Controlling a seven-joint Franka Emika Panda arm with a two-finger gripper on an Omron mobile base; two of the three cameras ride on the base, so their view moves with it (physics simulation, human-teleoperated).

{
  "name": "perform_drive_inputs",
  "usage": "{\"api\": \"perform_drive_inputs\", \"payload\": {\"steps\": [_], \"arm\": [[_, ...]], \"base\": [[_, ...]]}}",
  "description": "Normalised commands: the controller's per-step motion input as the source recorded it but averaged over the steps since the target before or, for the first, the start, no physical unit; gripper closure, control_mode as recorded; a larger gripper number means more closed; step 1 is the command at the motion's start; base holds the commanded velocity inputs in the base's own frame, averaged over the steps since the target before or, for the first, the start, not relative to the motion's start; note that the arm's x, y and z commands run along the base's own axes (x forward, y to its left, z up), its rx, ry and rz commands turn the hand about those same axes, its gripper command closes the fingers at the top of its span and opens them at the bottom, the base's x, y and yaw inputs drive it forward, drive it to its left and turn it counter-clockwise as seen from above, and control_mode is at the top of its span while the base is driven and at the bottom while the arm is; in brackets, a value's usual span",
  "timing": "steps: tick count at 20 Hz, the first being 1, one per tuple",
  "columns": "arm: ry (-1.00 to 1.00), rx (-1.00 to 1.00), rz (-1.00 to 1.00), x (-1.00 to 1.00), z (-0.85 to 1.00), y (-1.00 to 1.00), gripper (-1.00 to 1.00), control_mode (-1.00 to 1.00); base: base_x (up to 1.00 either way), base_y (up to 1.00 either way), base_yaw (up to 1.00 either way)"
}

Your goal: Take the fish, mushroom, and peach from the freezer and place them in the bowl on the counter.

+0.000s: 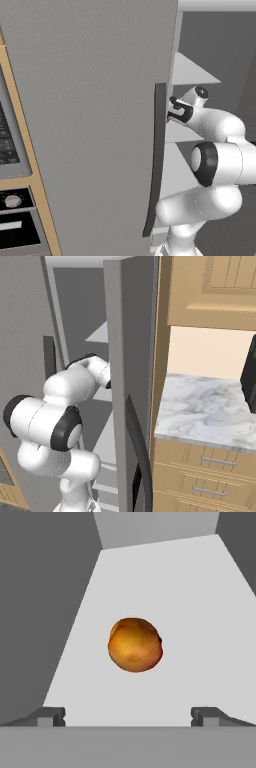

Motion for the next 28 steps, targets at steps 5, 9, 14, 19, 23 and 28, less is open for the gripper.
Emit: {"api": "perform_drive_inputs", "payload": {"steps": [5,9,14,19,23,28], "arm": [[0.02,0.0,0.0,0.34,-0.31,0.0,-1.0,-1.0],[0.05,0.0,0.0,0.28,-0.09,0.0,-1.0,-1.0],[0.05,0.0,0.0,0.34,-0.08,0.0,-1.0,-1.0],[0.05,0.0,0.0,0.32,-0.16,0.0,-1.0,-1.0],[0.01,0.0,0.0,0.3,-0.17,0.0,-1.0,-1.0],[0.0,0.0,0.0,0.21,-0.36,0.0,1.0,-1.0]], "base": [[0.0,0.0,0.0],[0.0,0.0,0.0],[0.0,0.0,0.0],[0.0,0.0,0.0],[0.0,0.0,0.0],[0.0,0.0,0.0]]}}
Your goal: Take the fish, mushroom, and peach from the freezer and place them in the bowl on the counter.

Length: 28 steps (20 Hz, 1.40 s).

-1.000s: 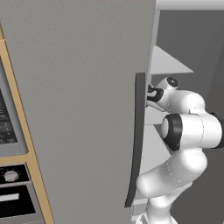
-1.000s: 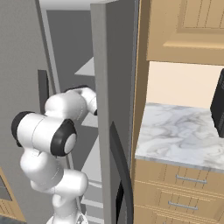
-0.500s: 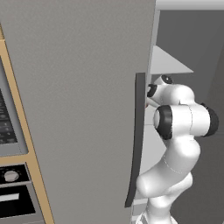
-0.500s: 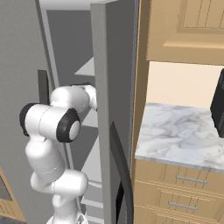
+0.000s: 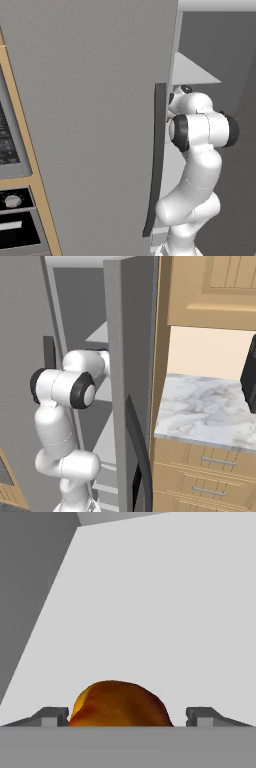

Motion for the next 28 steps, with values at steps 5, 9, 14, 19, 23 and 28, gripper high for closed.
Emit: {"api": "perform_drive_inputs", "payload": {"steps": [5,9,14,19,23,28], "arm": [[0.0,0.0,0.0,0.05,-0.21,0.0,1.0,-1.0],[-0.01,0.0,0.0,-0.12,-0.21,0.0,1.0,-1.0],[-0.18,0.0,-0.01,-0.63,-0.06,-0.06,1.0,-1.0],[-0.24,0.0,-0.01,-0.73,-0.04,-0.08,1.0,-1.0],[-0.1,0.0,-0.04,-0.68,0.11,-0.05,1.0,-1.0],[0.0,0.0,-0.09,-0.6,0.49,-0.03,1.0,-1.0]], "base": [[0.0,0.0,0.0],[0.0,0.0,0.0],[0.0,0.0,0.0],[0.0,0.0,0.0],[0.0,0.0,0.0],[0.0,0.0,0.0]]}}
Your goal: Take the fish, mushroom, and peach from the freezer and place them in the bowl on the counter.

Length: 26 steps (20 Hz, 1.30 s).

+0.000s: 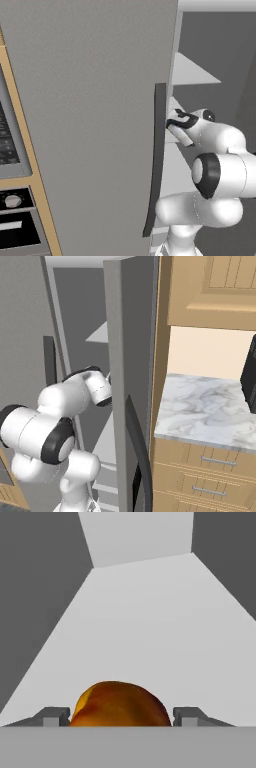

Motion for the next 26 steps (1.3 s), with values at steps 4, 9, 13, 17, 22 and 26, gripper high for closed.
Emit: {"api": "perform_drive_inputs", "payload": {"steps": [4,9,13,17,22,26], "arm": [[0.01,0.0,-0.09,-0.43,0.79,-0.06,1.0,-1.0],[0.07,0.0,-0.09,-0.28,0.84,-0.21,1.0,-1.0],[0.05,0.0,-0.09,-0.55,0.3,-0.28,1.0,-1.0],[0.04,0.0,-0.06,-0.79,0.09,-0.18,1.0,-1.0],[0.11,0.0,0.0,-0.71,0.47,0.16,1.0,-1.0],[0.13,0.0,0.0,-0.73,0.61,0.27,1.0,-1.0]], "base": [[0.0,0.0,0.0],[0.0,0.0,0.0],[0.0,0.0,0.0],[0.0,0.0,0.0],[0.0,0.0,0.0],[0.0,0.0,0.0]]}}
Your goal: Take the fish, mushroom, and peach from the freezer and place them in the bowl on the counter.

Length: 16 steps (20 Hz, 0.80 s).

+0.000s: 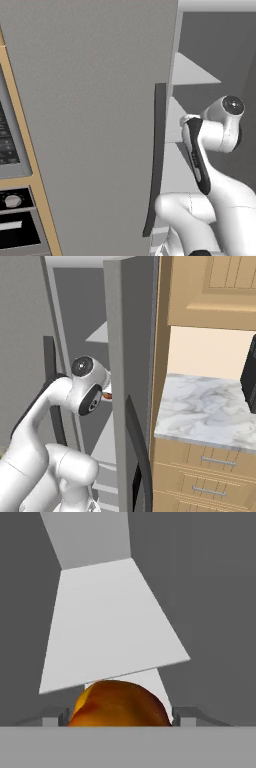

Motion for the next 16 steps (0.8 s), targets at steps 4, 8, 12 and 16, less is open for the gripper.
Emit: {"api": "perform_drive_inputs", "payload": {"steps": [4,8,12,16], "arm": [[0.12,0.0,0.0,-0.96,0.47,0.31,1.0,-1.0],[0.11,0.0,0.0,-1.0,0.51,0.25,1.0,-1.0],[0.11,0.0,0.0,-0.94,0.45,0.18,1.0,-1.0],[0.12,0.0,0.03,-0.55,0.25,0.32,1.0,-1.0]], "base": [[0.0,0.0,0.0],[0.0,0.0,0.0],[0.0,0.0,0.0],[0.0,0.0,0.0]]}}
